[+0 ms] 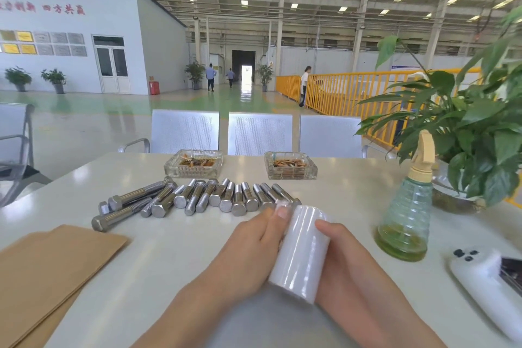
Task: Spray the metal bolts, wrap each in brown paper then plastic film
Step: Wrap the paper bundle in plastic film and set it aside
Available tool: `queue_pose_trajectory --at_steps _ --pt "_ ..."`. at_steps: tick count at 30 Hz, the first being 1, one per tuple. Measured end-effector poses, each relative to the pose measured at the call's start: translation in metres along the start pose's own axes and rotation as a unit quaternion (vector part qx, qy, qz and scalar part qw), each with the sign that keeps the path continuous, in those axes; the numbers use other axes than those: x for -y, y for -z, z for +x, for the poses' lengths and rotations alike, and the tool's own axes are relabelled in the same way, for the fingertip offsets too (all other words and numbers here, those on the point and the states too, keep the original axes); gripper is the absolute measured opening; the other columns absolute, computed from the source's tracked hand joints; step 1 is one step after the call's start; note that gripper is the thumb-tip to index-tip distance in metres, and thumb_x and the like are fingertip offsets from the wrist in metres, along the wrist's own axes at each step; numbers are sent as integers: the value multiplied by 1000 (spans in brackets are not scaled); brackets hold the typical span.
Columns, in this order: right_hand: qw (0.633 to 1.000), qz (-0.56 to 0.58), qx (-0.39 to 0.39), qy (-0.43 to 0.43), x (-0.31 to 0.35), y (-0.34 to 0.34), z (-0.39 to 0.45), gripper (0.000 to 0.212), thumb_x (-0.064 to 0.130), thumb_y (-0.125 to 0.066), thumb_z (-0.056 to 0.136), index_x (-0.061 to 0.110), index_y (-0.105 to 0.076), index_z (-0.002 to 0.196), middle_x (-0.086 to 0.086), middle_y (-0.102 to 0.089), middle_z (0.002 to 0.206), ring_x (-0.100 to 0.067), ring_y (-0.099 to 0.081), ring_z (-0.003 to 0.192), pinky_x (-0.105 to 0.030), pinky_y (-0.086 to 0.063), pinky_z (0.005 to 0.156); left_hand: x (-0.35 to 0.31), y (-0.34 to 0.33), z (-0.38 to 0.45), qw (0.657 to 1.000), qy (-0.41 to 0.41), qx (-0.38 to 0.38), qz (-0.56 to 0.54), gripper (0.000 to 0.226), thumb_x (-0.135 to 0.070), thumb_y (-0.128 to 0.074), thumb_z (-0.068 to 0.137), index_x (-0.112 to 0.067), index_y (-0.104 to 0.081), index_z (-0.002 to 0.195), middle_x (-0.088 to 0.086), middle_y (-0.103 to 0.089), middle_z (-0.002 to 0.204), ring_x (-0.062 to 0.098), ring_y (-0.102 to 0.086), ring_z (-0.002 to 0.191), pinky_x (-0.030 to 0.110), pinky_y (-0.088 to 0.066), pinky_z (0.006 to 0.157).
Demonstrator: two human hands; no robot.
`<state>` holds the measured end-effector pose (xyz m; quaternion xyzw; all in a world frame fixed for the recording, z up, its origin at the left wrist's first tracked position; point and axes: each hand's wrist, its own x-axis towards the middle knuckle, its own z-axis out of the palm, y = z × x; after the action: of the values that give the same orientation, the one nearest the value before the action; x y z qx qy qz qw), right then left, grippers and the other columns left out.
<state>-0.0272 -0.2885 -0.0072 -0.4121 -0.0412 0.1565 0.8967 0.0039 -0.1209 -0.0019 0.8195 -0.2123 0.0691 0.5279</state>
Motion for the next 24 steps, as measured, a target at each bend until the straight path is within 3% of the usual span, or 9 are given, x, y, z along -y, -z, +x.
queue_pose_trajectory --at_steps 3,5,11,13,15,17,19,21,24 --pt "998 -57 -26 17 2 0 -4 56 29 -82 74 12 -73 127 -19 -70 123 -31 -71 102 -44 -59 87 0 2 1 1000 4 -5 -7 44 -64 -36 97 -30 -65 96 -13 -70 88 5 -66 85 37 -52 84" --pt "995 -83 -34 46 2 2 -6 48 30 -81 74 13 -77 118 -15 -73 108 -25 -72 85 -38 -61 71 1 9 2 999 -1 -9 -37 41 -57 -52 95 -18 -59 85 -5 -58 73 13 -56 67 37 -47 68" --pt "988 -128 -25 85 3 0 -6 45 30 -79 75 13 -77 117 -18 -73 120 -28 -72 104 -43 -61 89 -4 16 -1 991 -7 -3 -133 45 -42 -67 92 2 -58 100 8 -51 80 19 -43 71 35 -32 65" --pt "984 -148 -29 93 1 -1 -4 51 29 -84 72 9 -75 118 -21 -72 121 -31 -71 108 -45 -60 90 -6 12 0 993 -11 -15 -116 23 -35 -60 102 -12 -65 100 0 -54 75 12 -47 65 23 -38 55" --pt "978 -175 -34 108 1 -2 -2 54 25 -86 72 5 -72 120 -21 -72 120 -31 -72 108 -39 -61 83 -8 7 3 995 15 -4 -95 22 -30 -51 106 -21 -67 94 -8 -58 72 8 -53 68 12 -37 49" --pt "973 -203 -19 113 3 -4 -2 55 21 -83 74 5 -69 125 -19 -73 119 -31 -72 110 -35 -60 82 -10 7 4 988 87 30 -123 33 -34 -49 107 -18 -68 85 -3 -67 80 15 -63 87 10 -45 62" --pt "965 -241 19 106 7 -8 -3 47 18 -80 79 11 -71 125 -18 -73 122 -31 -71 114 -39 -59 92 -15 7 10 977 91 44 -189 32 -52 -59 99 -25 -77 96 0 -78 97 18 -74 98 21 -55 80" --pt "949 -294 34 108 10 -9 -5 41 21 -79 84 19 -72 124 -15 -72 125 -29 -68 119 -45 -54 104 -17 14 3 977 42 86 -192 35 -60 -69 89 -28 -77 98 -2 -79 96 13 -75 90 20 -55 74" --pt "928 -346 16 140 10 -11 -5 38 26 -81 81 31 -74 118 -4 -75 119 -17 -71 114 -26 -56 92 -20 19 -1 977 -4 80 -197 24 -54 -71 87 -32 -76 81 -13 -71 70 -3 -64 66 8 -46 63"
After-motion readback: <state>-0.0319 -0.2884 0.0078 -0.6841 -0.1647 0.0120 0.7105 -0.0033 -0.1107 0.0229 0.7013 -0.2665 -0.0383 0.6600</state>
